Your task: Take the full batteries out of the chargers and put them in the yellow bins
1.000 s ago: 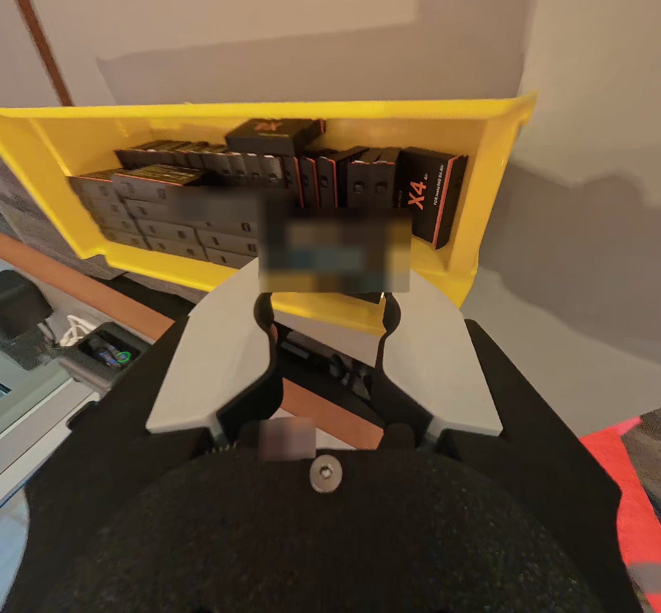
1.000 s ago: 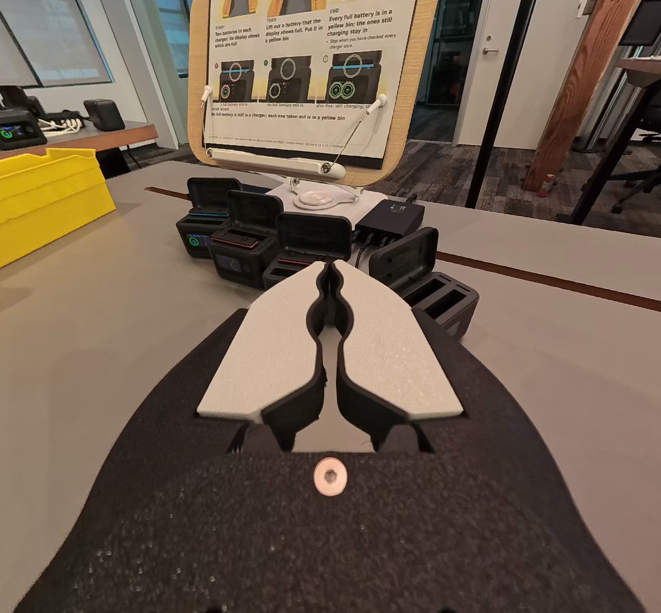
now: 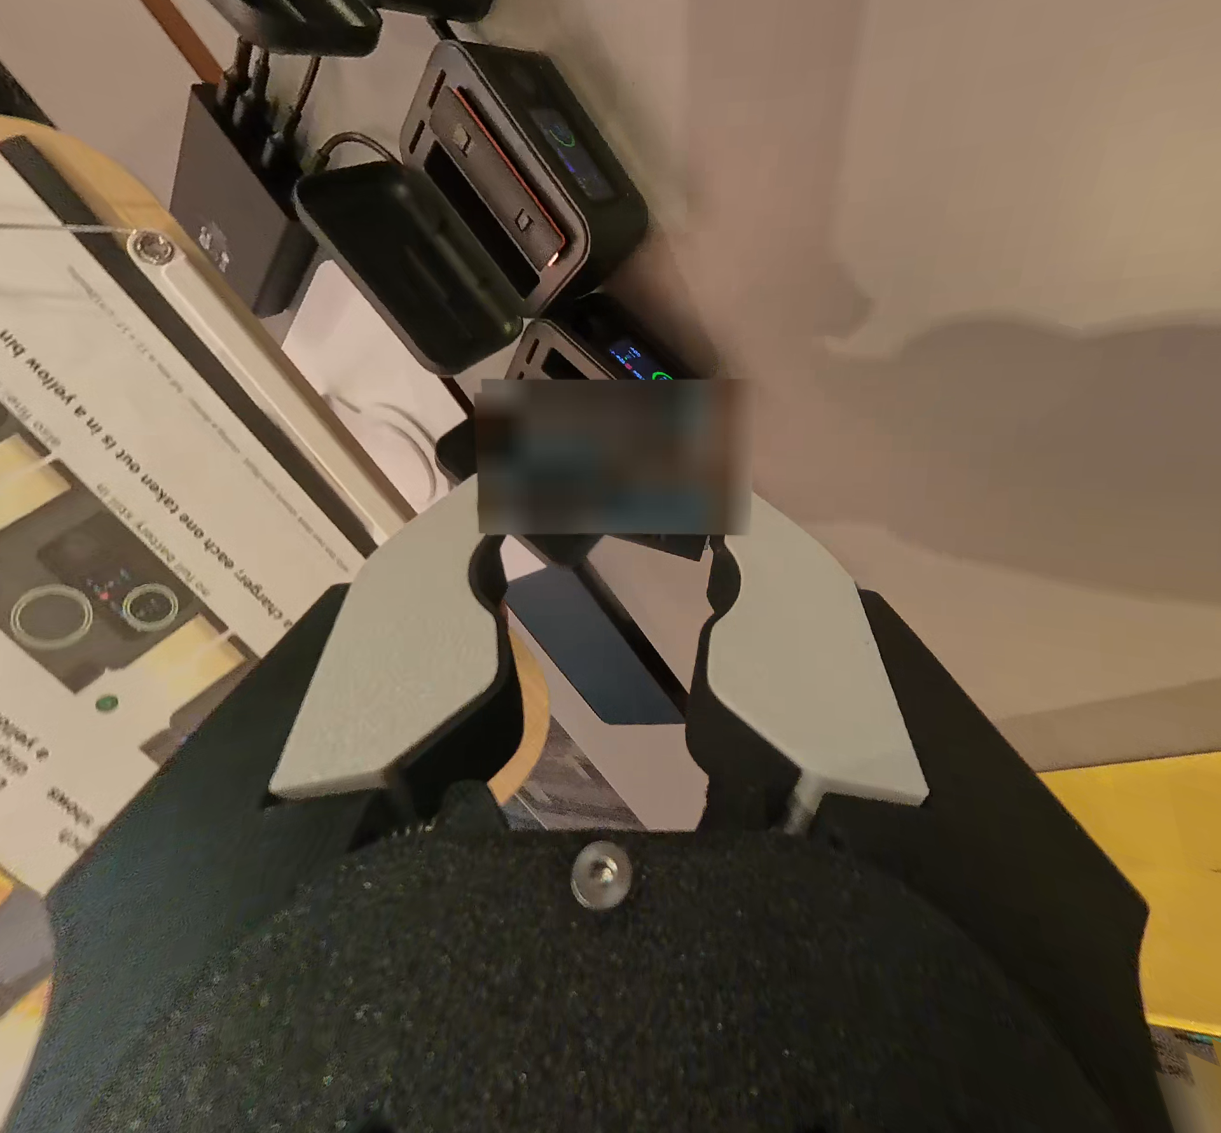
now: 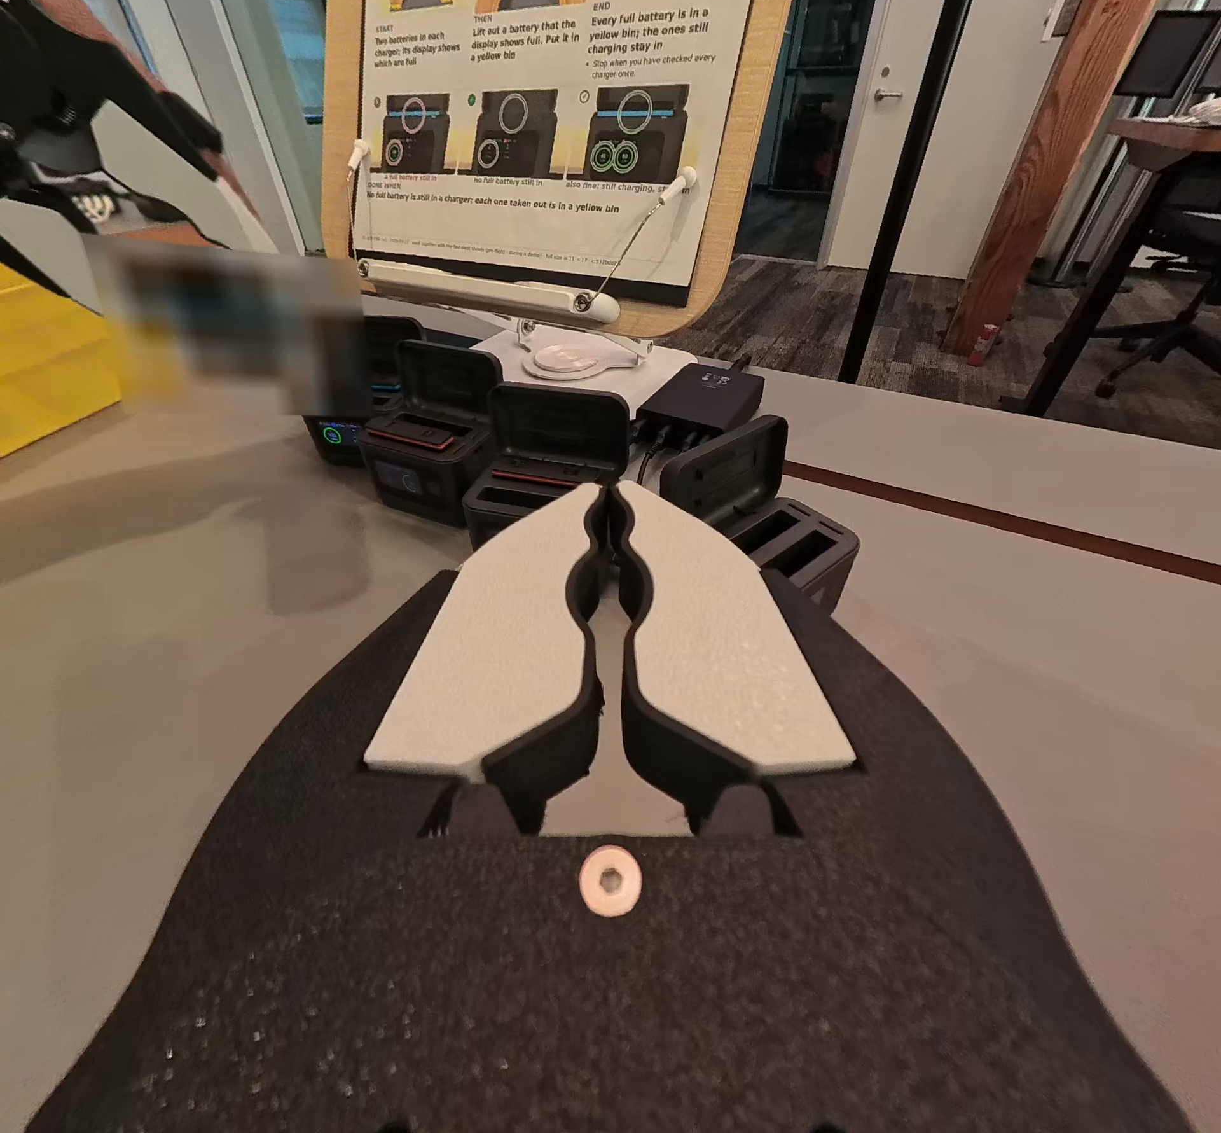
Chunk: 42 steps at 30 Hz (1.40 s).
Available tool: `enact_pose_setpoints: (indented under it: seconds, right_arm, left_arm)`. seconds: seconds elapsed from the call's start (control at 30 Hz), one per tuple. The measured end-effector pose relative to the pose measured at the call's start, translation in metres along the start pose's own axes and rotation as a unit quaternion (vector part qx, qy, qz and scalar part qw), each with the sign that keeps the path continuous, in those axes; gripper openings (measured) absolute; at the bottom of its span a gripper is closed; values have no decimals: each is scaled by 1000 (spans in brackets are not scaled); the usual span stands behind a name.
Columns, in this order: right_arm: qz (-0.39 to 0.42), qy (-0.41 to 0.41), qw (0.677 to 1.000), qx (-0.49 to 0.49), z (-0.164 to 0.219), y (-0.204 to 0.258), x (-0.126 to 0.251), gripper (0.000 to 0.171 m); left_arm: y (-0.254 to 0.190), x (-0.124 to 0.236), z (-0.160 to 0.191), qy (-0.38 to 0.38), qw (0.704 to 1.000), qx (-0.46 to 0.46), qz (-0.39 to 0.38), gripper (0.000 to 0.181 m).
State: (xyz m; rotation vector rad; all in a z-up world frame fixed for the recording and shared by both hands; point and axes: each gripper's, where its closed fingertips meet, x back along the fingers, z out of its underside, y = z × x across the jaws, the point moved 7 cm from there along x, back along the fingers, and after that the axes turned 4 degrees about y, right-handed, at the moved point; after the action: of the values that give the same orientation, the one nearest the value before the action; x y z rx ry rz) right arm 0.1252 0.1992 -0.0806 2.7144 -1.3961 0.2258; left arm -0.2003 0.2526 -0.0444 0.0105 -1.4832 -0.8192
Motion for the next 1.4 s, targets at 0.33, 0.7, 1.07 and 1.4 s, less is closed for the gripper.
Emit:
enact_pose_setpoints:
  seconds: [0.33,0.7,1.07,1.4]
  right_arm:
    - [-2,12,1000,1,5,-1,-4,0]
    - [-3,18,1000,-8,9,-5,-5,0]
    - [-4,18,1000,-16,9,-8,-5,0]
    - [-6,22,1000,-18,11,-8,-6,0]
  left_arm:
    - [28,-27,-1,-1,995,-92,30,60]
    - [28,-45,0,0,982,-179,52,59]
    - [22,-45,-1,-15,975,-217,33,60]
    - [17,-57,-1,-22,979,-201,29,60]
